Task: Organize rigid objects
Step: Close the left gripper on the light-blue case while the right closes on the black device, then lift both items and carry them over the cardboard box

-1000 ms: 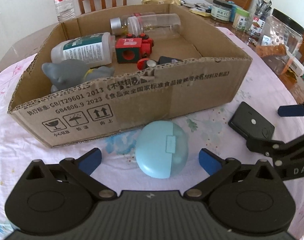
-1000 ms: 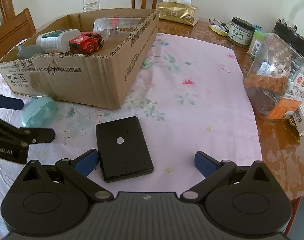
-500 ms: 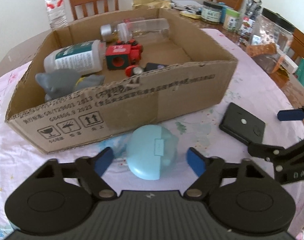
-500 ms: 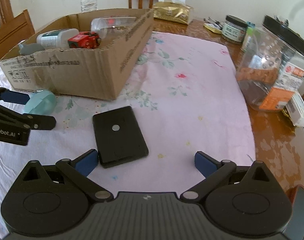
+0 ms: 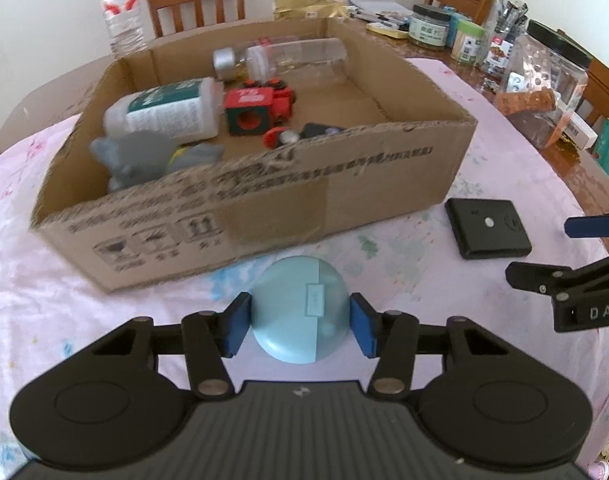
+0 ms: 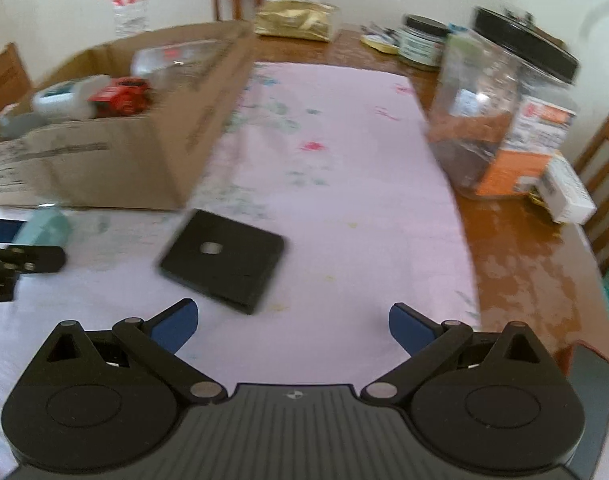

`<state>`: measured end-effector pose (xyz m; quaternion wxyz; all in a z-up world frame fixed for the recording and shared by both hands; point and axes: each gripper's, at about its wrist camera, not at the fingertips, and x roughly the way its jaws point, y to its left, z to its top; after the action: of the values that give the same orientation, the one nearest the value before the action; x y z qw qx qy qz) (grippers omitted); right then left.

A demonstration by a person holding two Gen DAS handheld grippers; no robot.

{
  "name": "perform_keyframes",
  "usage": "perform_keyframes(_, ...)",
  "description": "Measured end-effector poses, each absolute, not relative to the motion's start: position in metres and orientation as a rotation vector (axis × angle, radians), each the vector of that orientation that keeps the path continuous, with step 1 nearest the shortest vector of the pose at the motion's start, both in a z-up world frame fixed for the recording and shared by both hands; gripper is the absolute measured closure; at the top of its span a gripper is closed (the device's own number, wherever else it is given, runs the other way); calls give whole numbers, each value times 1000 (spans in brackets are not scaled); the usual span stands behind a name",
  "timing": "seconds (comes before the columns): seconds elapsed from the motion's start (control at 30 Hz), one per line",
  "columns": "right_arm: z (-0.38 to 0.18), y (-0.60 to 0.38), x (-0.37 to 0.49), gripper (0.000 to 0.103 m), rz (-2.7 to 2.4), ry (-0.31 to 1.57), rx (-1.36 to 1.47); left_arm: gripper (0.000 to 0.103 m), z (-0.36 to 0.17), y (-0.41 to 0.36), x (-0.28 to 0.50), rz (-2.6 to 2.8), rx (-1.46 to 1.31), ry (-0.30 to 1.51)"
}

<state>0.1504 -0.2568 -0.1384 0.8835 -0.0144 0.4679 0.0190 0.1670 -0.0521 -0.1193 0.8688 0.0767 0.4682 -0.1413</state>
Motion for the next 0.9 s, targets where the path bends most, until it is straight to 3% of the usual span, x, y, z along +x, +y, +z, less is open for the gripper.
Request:
perform_keyframes(0.4,-142,-213,179,4,133,949,-73,51,-119,-18,156,-228,129,1001)
perform_keyframes(0.7,-139,-216,186,29,82,933,-87,51,-120,-17,159,-229,127,991)
perform_keyframes(0.9,-139,-217,185,29,72,936,-80,51,-120,-18,161,-223,126,987)
